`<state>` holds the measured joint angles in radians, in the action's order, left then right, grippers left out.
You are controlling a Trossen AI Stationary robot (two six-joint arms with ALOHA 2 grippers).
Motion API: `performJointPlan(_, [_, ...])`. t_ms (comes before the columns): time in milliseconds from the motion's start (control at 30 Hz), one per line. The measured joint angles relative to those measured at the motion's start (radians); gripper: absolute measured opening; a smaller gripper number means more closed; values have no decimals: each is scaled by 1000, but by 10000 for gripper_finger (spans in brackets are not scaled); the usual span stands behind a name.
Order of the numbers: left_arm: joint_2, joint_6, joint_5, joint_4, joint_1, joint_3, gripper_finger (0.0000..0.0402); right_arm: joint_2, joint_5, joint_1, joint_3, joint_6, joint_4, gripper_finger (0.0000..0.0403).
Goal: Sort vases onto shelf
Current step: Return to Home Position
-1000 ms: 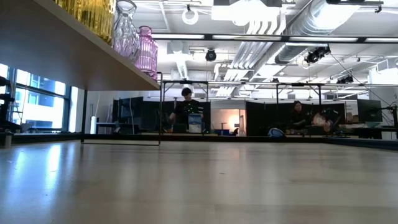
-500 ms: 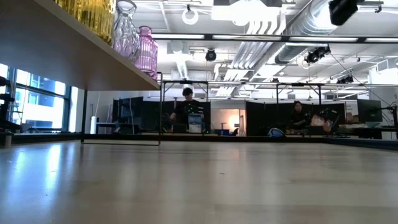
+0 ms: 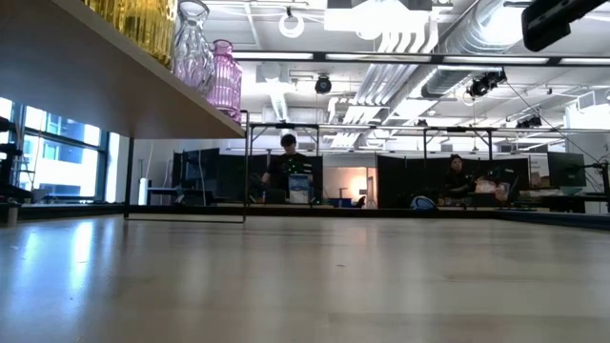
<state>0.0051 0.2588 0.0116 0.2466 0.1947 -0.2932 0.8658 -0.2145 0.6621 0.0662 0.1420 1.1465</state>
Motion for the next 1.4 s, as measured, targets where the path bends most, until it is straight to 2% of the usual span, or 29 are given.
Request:
performJointPlan(400, [0, 0, 0, 0, 0, 0, 21, 2, 140, 0, -56, -46, -134, 0])
performJointPlan(700, [0, 0, 0, 0, 0, 0, 21, -3, 140, -1, -56, -64, -153, 0])
performJointPlan(1167, [0, 0, 0, 0, 0, 0, 21, -3, 140, -1, -56, -64, -303, 0])
performJointPlan(1267, [0, 0, 0, 0, 0, 0, 21, -44, 140, -1, -56, -64, -375, 0])
performJointPlan(1400, [0, 0, 0, 0, 0, 0, 21, -166, 140, -6, -56, -64, -531, 0])
